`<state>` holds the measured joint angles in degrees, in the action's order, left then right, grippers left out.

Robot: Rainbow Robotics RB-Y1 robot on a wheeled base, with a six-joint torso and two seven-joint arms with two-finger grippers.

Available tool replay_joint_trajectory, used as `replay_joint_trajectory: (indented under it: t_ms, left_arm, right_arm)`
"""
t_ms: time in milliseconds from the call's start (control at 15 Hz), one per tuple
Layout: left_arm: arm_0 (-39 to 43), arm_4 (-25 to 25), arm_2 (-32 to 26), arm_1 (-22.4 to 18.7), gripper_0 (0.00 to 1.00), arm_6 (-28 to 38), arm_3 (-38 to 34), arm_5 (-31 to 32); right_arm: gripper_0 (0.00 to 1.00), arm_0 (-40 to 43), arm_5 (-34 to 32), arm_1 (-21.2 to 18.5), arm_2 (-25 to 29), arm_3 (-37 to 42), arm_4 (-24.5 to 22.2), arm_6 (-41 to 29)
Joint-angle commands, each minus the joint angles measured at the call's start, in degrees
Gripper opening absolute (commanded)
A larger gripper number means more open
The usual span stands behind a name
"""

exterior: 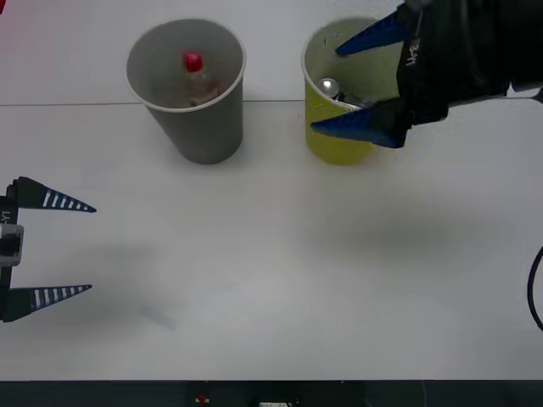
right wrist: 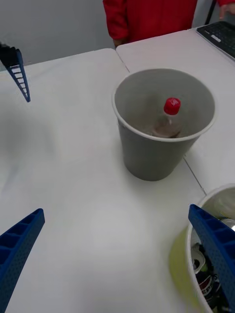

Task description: Put the can into the green bin and the plastic bottle into the gray bin

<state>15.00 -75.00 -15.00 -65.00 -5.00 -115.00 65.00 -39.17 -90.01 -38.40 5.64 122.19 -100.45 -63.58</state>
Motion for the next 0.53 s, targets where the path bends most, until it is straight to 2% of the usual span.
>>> replay_joint_trajectory:
  t_ms: [67,333,533]
  left_arm:
    - [0.00,0.00,0.00,0.00,1.00,0.00,0.00,0.00]
    - [0.00,0.00,0.00,0.00,1.00,0.00,0.00,0.00]
    - [0.00,0.00,0.00,0.00,1.00,0.00,0.00,0.00]
  right_arm:
    - [1.00,8.58,0.01,-2.99,6.14,5.17,5.18,2.32]
    - [1.00,19.13,0.01,-5.89,14.32,5.61,13.35,13.22]
    - [1.00,26.16,0.01,-7.21,18.62,5.61,15.55,20.43]
